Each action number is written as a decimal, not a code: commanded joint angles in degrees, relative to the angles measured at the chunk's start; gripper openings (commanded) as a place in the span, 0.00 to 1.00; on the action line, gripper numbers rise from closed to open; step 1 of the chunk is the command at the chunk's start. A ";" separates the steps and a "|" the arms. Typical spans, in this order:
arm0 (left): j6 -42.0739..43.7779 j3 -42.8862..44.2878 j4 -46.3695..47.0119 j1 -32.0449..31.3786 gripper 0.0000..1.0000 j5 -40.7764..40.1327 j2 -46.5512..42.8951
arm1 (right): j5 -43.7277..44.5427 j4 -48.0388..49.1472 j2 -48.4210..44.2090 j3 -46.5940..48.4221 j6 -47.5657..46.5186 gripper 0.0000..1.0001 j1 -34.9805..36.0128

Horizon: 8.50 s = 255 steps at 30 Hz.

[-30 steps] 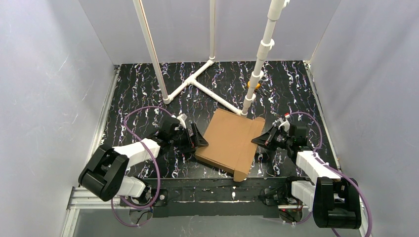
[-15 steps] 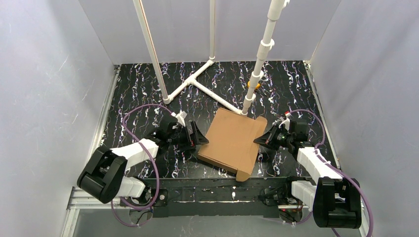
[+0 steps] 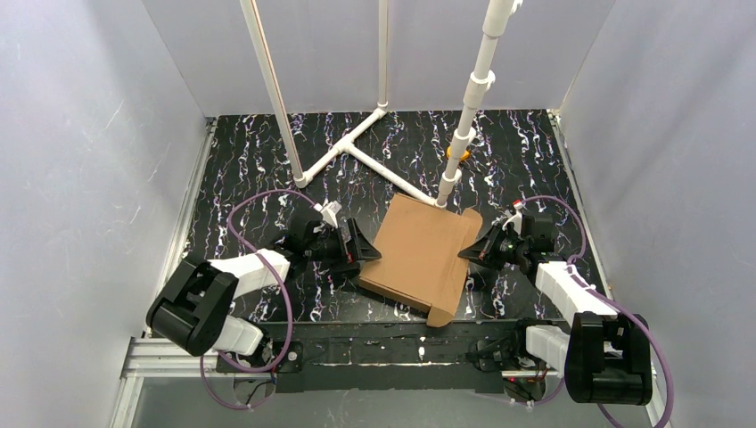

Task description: Fold the paper box

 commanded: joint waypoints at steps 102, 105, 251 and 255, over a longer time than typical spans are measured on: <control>37.31 49.31 -76.42 9.04 0.02 -17.23 -14.16 | -17.26 9.83 -0.66 13.28 -18.81 0.98 -13.53; 40.49 54.89 -79.20 8.92 0.01 -19.96 -11.32 | -17.68 10.63 0.20 13.11 -18.83 0.98 -14.10; 4.89 1.34 -32.00 29.81 0.89 -13.31 -33.76 | 7.72 -16.00 33.41 53.24 -54.15 0.64 51.01; 7.96 2.26 -25.43 38.20 0.86 -12.23 -25.04 | 9.39 -16.88 34.84 53.52 -56.49 0.61 55.12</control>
